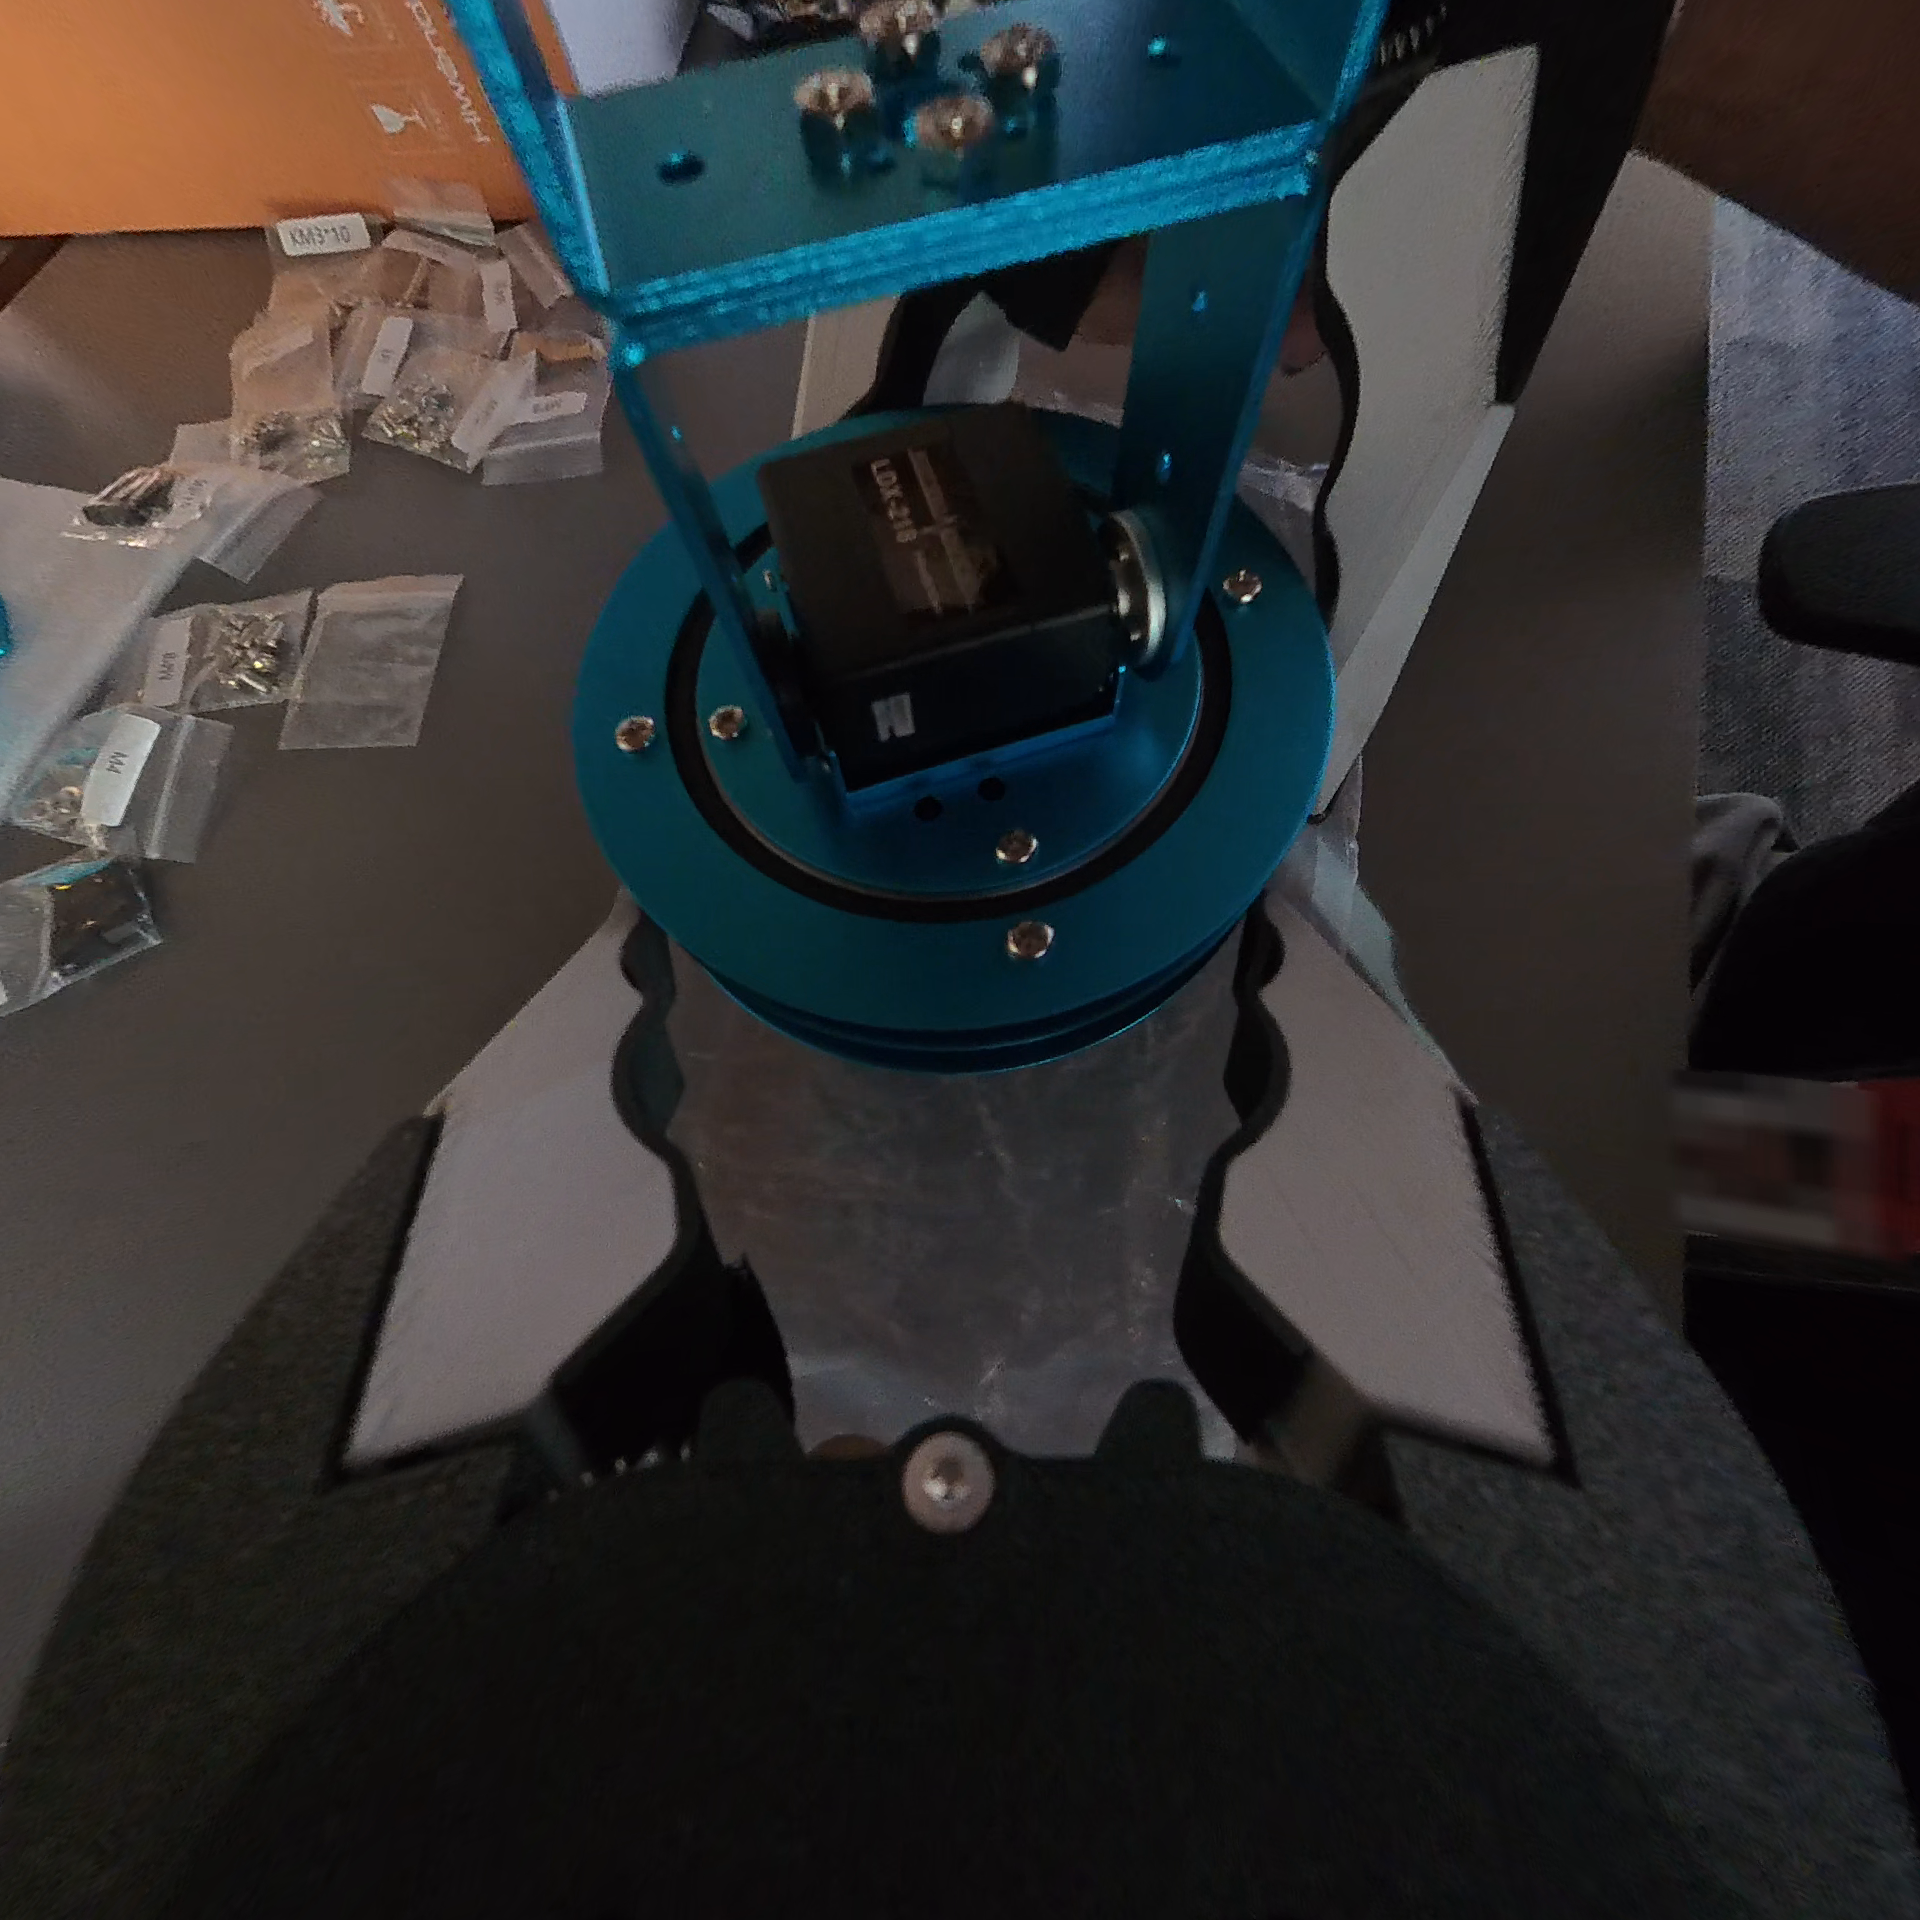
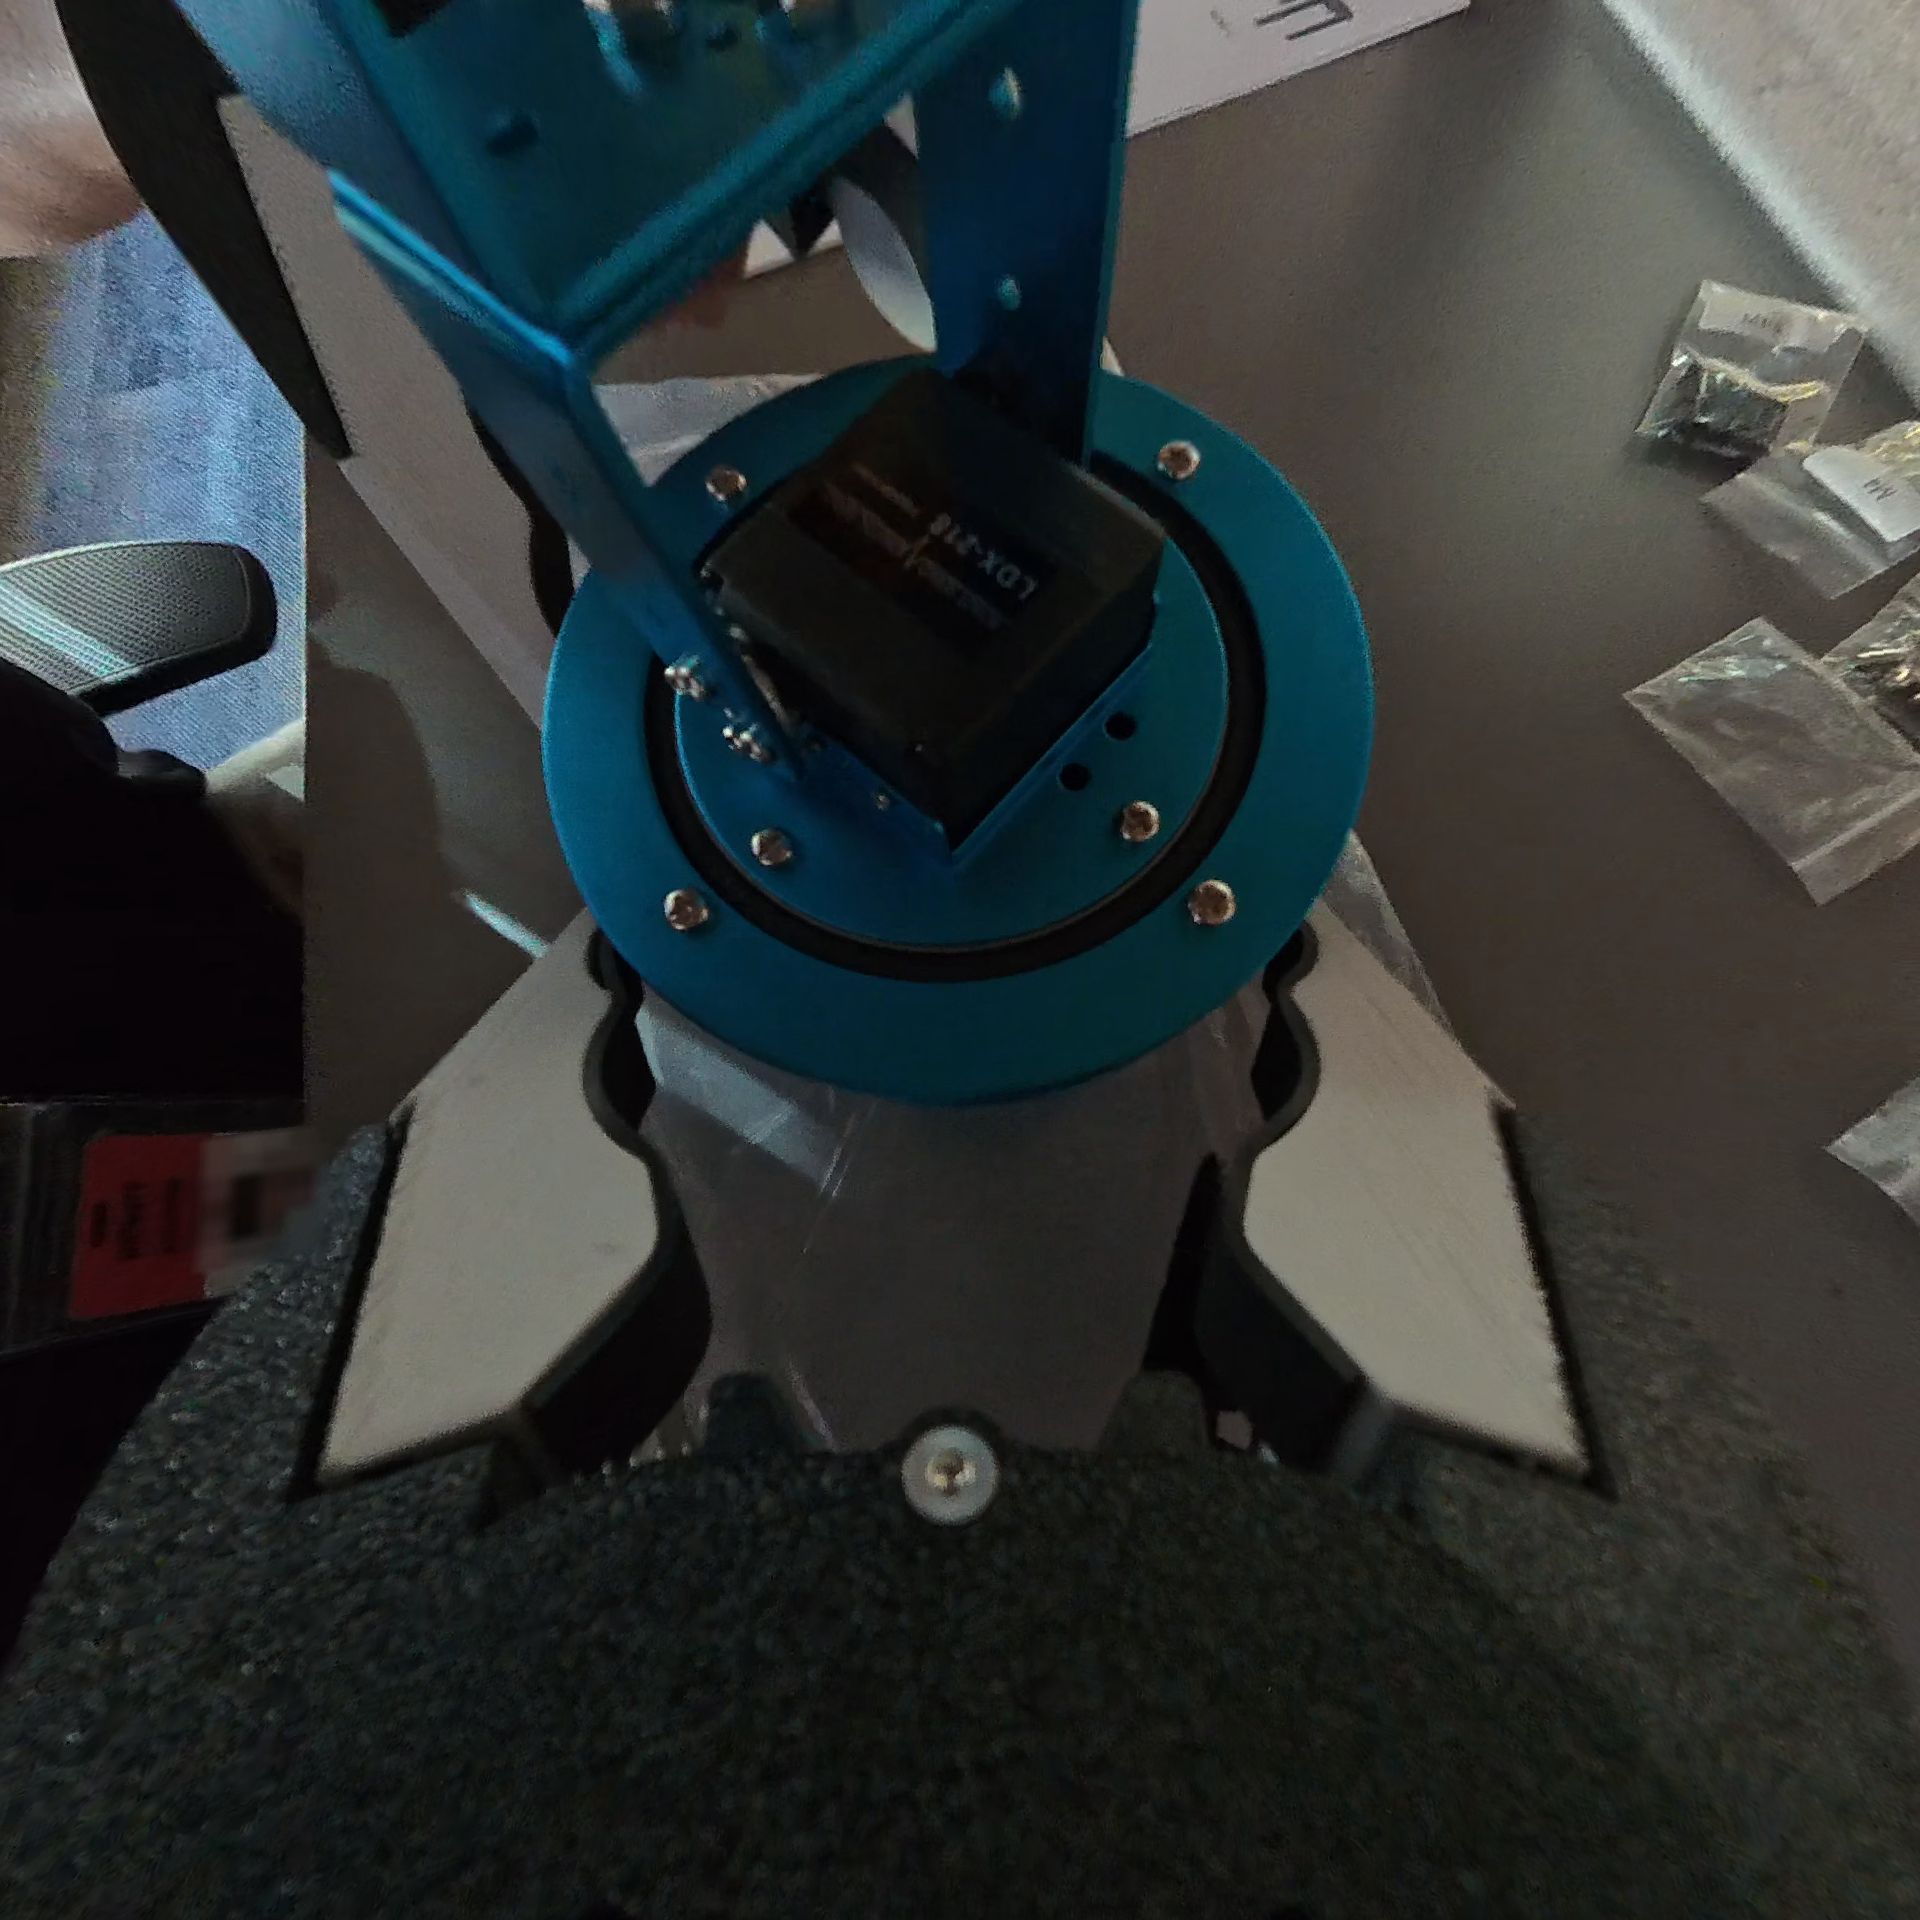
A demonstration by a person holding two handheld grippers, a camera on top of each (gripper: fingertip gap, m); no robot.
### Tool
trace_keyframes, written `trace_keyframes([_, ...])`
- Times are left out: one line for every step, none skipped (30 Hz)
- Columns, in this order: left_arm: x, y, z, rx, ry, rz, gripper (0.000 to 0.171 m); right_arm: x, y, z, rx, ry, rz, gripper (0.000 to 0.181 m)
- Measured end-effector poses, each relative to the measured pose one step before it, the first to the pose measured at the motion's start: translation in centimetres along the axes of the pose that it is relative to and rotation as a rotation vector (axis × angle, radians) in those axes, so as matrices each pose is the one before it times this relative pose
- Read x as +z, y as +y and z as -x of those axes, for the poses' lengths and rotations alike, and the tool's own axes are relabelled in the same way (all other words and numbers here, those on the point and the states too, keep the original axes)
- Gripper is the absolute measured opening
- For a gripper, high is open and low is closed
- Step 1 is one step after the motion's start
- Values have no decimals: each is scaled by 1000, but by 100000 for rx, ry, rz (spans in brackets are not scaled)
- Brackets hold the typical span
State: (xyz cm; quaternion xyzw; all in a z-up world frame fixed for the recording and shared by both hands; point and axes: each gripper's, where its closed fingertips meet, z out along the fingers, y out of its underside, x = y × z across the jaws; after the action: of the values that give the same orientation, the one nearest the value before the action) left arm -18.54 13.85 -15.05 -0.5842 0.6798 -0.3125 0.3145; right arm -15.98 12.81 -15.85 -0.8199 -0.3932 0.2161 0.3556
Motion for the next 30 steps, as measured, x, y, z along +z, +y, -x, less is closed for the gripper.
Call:
trace_keyframes([46, 59, -56, -624, 356, -396, 109, -36, -15, 25, 48, -231, -1225, 119])
trace_keyframes([80, 91, -43, -376, -103, -256, 109, -3, 36, -7, -485, 303, -646, 119])
trace_keyframes([23, 2, -5, -805, -294, -1072, 109, 3, -35, -11, -172, 136, -898, 119])
trace_keyframes([-19, 20, -36, -1134, -149, -1342, 109, 19, -16, 7, 252, -371, -1184, 120])
trace_keyframes([-162, 167, -129, -1297, 339, -389, 107, -66, -33, 52, 686, -1152, -1711, 120])
trace_keyframes([-397, 376, 69, -1270, -1252, 506, 103, -396, 170, 1, 832, -1477, -482, 120])
trace_keyframes([-711, 521, 190, -1286, -2333, 281, 99, -870, 288, -409, 637, 889, -354, 120])
trace_keyframes([-986, 776, -137, -837, -583, 795, 95, -1359, 356, -774, 1283, 2736, -964, 118])
trace_keyframes([-1100, 1166, -437, -204, 972, 2261, 85, -1650, 418, -1164, 2472, 3981, -1390, 113])
trace_keyframes([-991, 1606, -612, 815, 1636, 4097, 68, -1645, 474, -1685, 2781, 5518, -1752, 103])
trace_keyframes([-607, 1676, -419, 1542, 110, 4649, 56, -1257, 662, -2125, 3729, 6729, -591, 91])
trace_keyframes([-212, 1344, -152, 737, -1452, 3756, 49, -556, 718, -1582, 4917, 2689, 983, 90])
trace_keyframes([37, 890, -418, -633, 799, 2259, 39, 31, 657, -1139, 5224, 212, 1928, 85])
trace_keyframes([-5, 117, -737, -1395, 3247, -1229, 25, 456, 582, -994, 3553, 632, 2801, 74])
trace_keyframes([-2, 31, -584, -702, 2668, -712, 13, 675, 357, -566, 1698, -308, 2204, 64])
trace_keyframes([18, 60, -78, 79, -472, 229, 12, 682, 257, -73, -420, -1983, 2052, 49])
trace_keyframes([-13, 61, 29, -658, -1033, 464, 8, 556, 189, -337, -611, 1131, 2173, 35])
trace_keyframes([-24, 62, -151, -1929, 15, 152, 4, 422, 143, -199, -1697, 1824, 1957, 27])
trace_keyframes([-26, 35, -72, -2459, -551, -454, 4, 297, 132, -304, -2316, 3463, 2069, 14])
trace_keyframes([-28, 50, -22, -2490, -762, -649, 4, 216, 186, -463, -2964, 4679, 2260, 2])
trace_keyframes([-41, 48, -34, -2522, -744, -656, 3, 146, 134, -339, -2683, 3715, 1732, 0])
trace_keyframes([-34, 47, -39, -1786, -1025, -491, 2, 12, -8, -222, -189, 1916, 867, 0])
trace_keyframes([-55, 57, -55, -829, -1290, -234, 2, -10, 18, -122, 921, 322, 1098, 0])
trace_keyframes([-58, 57, -130, -113, -1048, 18, 1, 14, -6, -259, 470, 1207, 946, 0])
trace_keyframes([-73, 78, -213, 181, -442, 105, 0, 7, -13, -522, -246, 3060, 572, 0])
trace_keyframes([-86, 72, -202, -19, -54, 158, 0, 70, -73, -286, -122, 1400, -145, 0])
trace_keyframes([-111, 42, -115, -372, -223, 91, 5, 113, -118, -107, 1259, -26, -771, 0])
trace_keyframes([-175, -51, 64, -920, -1287, -437, 18, 67, -88, -66, 1994, -233, -631, 0])
trace_keyframes([-337, -256, 225, -1429, -2746, -1736, 27, -61, -32, -36, 1366, 538, -467, 0])
trace_keyframes([-586, -498, 260, -1684, -3737, -3762, 30, -347, -315, -93, 884, 2356, -2498, 0])
